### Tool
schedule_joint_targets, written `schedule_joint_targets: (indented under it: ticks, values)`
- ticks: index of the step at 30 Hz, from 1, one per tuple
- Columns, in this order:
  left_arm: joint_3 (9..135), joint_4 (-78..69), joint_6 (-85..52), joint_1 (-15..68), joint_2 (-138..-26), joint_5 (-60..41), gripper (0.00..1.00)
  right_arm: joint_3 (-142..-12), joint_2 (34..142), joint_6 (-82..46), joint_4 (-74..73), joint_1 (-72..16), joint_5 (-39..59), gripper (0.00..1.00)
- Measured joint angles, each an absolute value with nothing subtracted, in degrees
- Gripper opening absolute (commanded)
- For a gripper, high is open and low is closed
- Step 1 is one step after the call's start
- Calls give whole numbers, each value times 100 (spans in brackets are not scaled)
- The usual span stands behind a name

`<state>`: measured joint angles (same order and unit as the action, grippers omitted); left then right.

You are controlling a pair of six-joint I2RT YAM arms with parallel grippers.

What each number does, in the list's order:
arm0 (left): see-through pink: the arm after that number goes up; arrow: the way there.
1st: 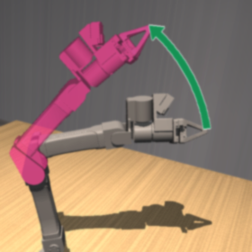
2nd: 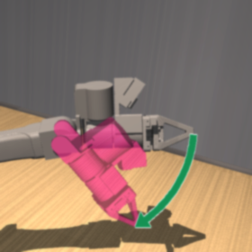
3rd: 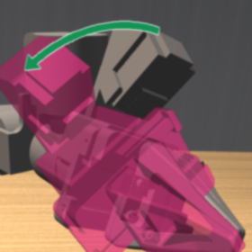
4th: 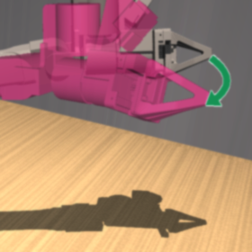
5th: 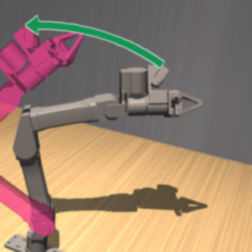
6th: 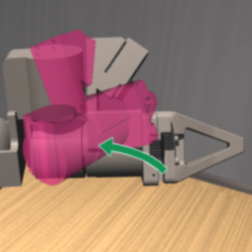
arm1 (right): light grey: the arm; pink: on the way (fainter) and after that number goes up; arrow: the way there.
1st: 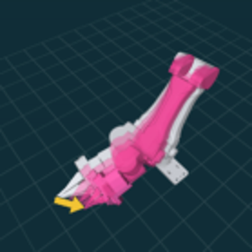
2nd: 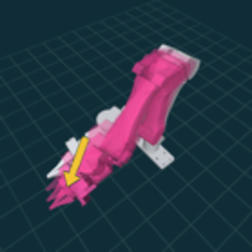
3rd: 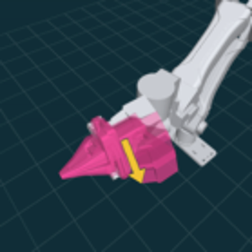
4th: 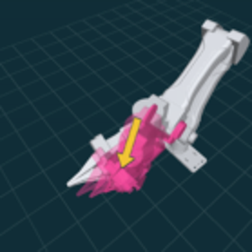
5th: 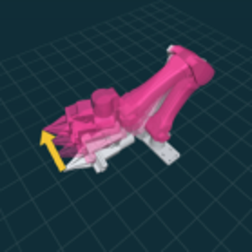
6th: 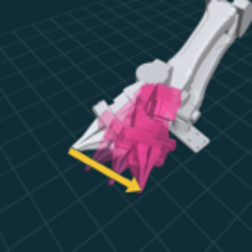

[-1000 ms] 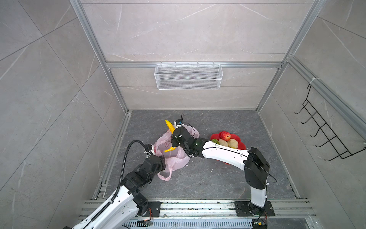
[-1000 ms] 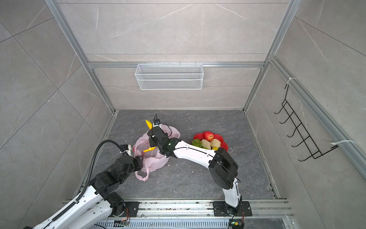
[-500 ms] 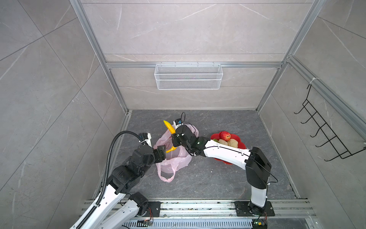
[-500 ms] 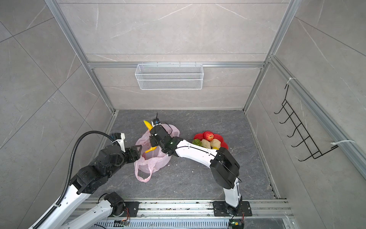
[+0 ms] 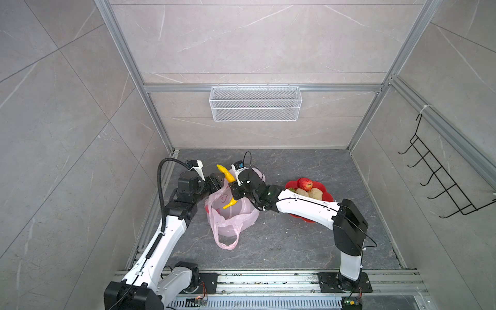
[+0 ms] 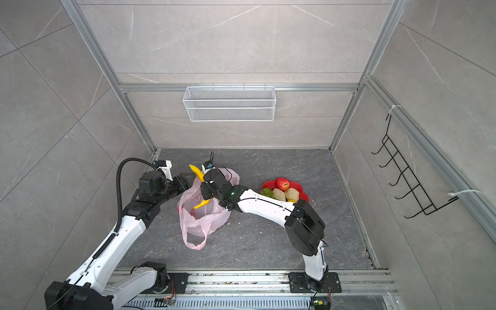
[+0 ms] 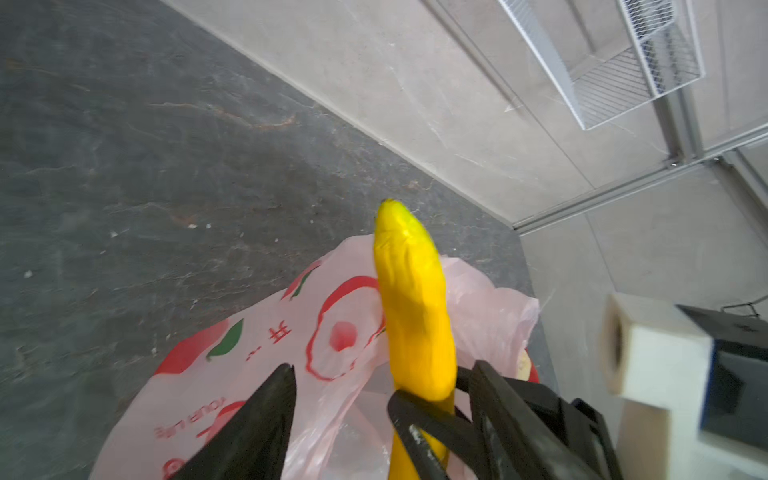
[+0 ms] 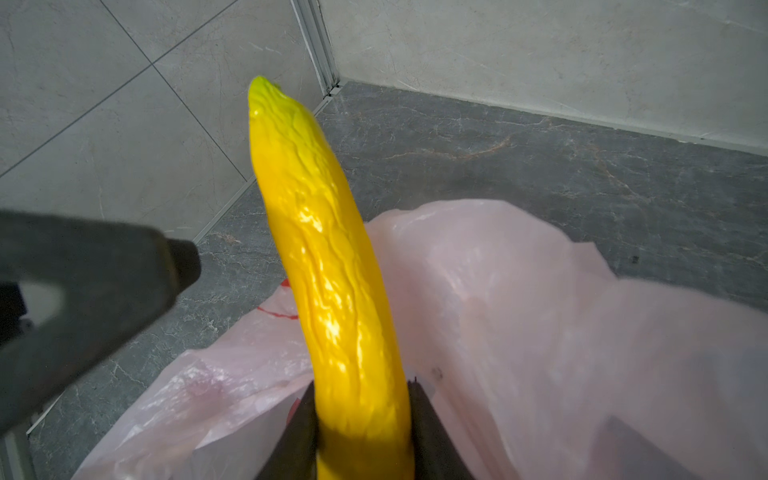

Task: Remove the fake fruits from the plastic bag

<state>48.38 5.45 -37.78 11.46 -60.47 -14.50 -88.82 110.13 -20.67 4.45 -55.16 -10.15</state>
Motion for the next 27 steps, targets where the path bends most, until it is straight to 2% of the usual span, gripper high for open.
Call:
schedule_joint_targets:
  ticks: [8,27]
  values:
    - [4840,-158,-3957,1146,-6335,-1865,66,-8884,11013,-2008,445,-5516,-954,30]
    - [4840,-362,-3992,1146,-6812,-1968,66,-8901,11013,-1986,445,-5516,-888,30]
